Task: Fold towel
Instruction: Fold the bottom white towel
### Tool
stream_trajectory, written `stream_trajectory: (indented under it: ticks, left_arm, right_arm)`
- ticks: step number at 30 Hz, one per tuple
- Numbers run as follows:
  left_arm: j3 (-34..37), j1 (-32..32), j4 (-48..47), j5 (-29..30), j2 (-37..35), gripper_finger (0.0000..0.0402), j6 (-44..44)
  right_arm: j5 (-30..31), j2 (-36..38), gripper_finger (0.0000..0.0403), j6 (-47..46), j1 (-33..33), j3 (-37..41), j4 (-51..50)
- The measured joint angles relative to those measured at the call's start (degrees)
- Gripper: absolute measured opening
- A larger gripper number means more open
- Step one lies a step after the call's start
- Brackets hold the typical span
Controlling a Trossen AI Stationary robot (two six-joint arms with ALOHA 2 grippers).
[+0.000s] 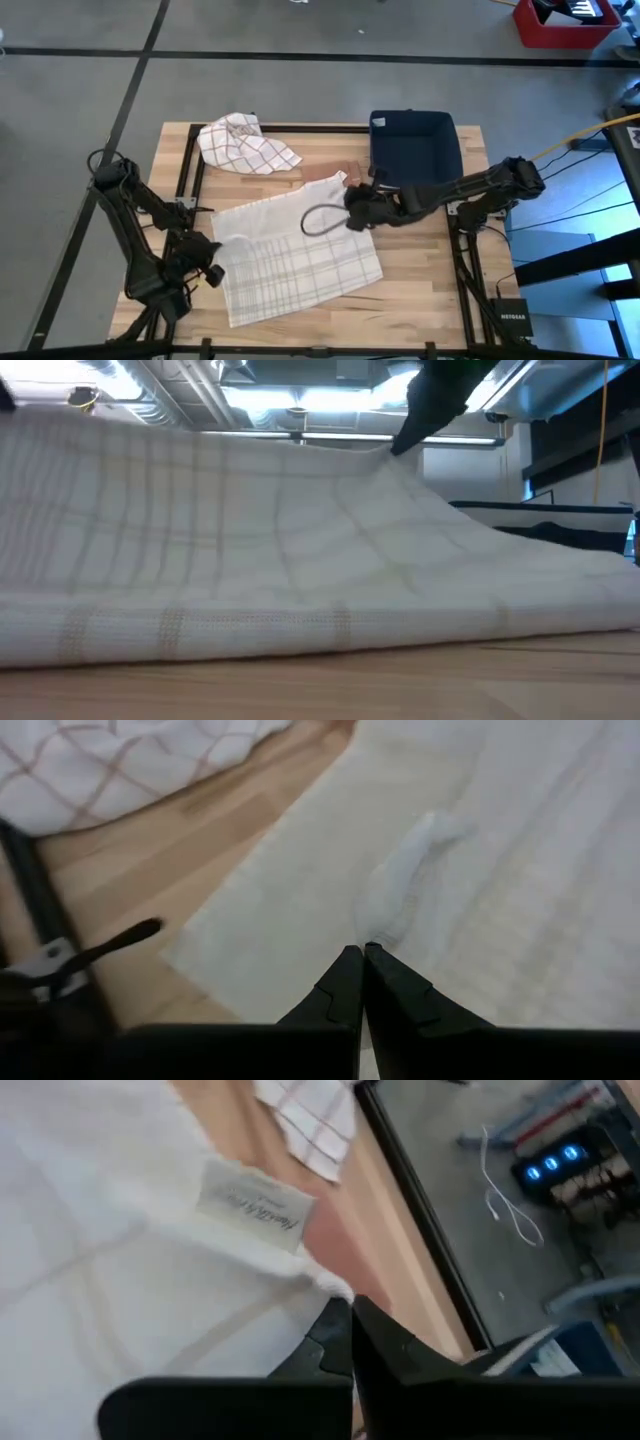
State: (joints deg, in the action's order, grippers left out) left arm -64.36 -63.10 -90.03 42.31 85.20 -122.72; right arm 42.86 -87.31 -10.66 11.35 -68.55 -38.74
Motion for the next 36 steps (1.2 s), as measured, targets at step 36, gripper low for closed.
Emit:
stream_trajectory:
  ticks: [36]
  left_arm:
    - [20.47,3.96,0.13,-8.50,-0.10,0.0000,14.55]
  right_arm:
    - [-12.43,-14.97,0.0001,8.06,-18.61,-0.07,11.78]
